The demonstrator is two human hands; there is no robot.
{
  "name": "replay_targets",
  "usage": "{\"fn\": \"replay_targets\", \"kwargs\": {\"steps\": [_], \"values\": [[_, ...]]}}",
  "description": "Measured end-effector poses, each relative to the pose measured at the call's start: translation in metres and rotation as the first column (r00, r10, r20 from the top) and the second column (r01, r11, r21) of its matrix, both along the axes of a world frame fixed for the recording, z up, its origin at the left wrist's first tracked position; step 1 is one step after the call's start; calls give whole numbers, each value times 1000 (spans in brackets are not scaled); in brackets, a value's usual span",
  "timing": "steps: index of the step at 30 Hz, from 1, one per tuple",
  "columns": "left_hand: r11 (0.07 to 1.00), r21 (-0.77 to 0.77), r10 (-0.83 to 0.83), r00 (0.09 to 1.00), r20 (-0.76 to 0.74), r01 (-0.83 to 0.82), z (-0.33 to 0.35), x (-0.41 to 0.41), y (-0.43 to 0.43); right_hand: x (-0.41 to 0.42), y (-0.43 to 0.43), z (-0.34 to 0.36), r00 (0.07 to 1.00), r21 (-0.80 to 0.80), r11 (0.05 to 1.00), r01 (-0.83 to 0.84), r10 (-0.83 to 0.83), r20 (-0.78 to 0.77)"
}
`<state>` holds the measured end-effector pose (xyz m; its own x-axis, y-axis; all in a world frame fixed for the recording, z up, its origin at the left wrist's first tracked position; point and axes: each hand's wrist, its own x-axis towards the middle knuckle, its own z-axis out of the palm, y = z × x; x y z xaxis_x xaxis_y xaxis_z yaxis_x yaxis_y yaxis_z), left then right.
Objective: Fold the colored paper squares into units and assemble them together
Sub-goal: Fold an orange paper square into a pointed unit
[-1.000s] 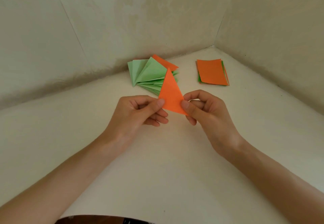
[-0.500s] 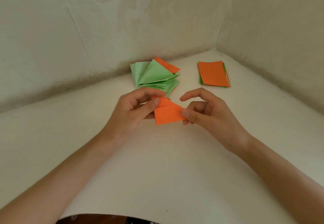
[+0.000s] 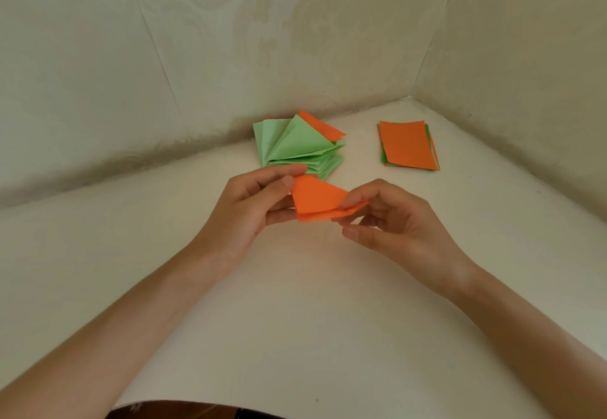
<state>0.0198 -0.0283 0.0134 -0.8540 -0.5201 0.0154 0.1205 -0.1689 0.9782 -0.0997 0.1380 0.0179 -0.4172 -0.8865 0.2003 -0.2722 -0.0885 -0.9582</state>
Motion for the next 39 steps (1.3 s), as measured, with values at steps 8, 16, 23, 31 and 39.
{"fn": "replay_targets", "kwargs": {"steps": [8,16,23,31,39], "values": [[990,75,-113,992,-57,117,0,0,-3,-4,-1,-4,1000,-65,998,24,-25,-17],[999,14,-37,999,-13,38,-3,-3,-5,-7,0,-6,1000,-78,997,-20,22,22],[997,-48,61,998,7,-60,-2,-2,-5,-2,-3,-4,996,-71,996,59,-54,72],[996,-90,12,1000,-4,-12,0,-1,3,4,-7,-6,965,-90,963,252,-243,97],[996,-91,-8,999,37,12,-2,-1,2,2,-4,-2,925,-28,959,281,-263,274]]}}
